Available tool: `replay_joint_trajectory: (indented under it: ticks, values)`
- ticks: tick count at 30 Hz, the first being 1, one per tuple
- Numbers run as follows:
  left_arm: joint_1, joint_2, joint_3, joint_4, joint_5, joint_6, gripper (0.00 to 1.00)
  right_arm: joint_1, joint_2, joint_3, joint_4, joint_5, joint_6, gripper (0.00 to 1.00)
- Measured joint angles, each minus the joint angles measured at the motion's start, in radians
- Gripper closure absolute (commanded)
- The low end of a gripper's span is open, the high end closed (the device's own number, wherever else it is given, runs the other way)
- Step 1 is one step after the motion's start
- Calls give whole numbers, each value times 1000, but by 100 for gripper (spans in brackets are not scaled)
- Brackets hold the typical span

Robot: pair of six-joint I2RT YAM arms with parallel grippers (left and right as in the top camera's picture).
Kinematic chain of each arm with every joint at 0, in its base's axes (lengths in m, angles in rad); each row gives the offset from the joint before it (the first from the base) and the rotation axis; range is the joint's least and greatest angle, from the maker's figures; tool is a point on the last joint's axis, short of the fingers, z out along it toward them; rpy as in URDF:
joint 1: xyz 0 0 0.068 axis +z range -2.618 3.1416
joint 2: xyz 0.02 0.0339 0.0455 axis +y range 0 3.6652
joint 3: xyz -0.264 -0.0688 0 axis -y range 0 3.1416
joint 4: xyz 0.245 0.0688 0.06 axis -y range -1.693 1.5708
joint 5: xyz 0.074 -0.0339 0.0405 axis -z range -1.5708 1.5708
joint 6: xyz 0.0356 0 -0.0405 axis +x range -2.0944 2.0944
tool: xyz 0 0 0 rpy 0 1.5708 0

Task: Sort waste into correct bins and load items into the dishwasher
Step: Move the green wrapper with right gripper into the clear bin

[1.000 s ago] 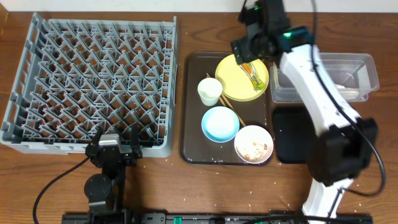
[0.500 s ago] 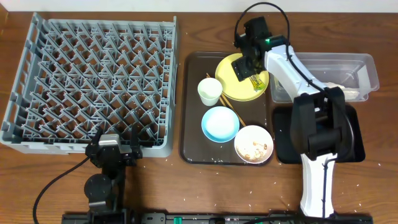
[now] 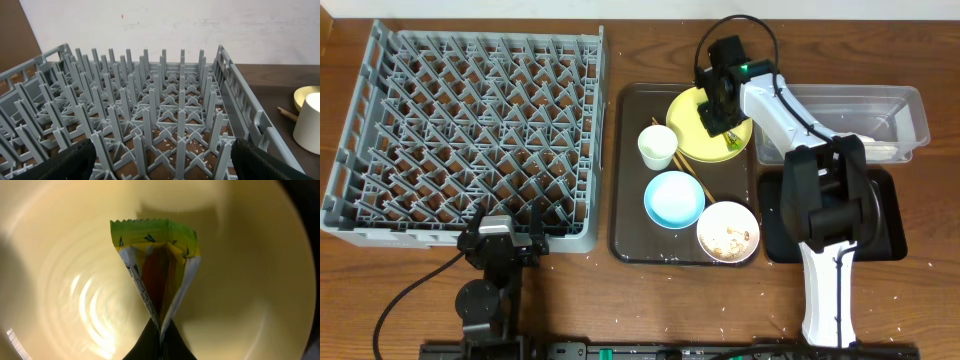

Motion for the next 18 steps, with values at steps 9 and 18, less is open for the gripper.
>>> replay_joint_trajectory:
  ticks: [9,18]
  values:
    - [0,0,0,0,0,0,13,-19,-278,24,-19,21,198,98]
    - [0,0,0,0,0,0,13,-273,-440,60,-230,188,861,95]
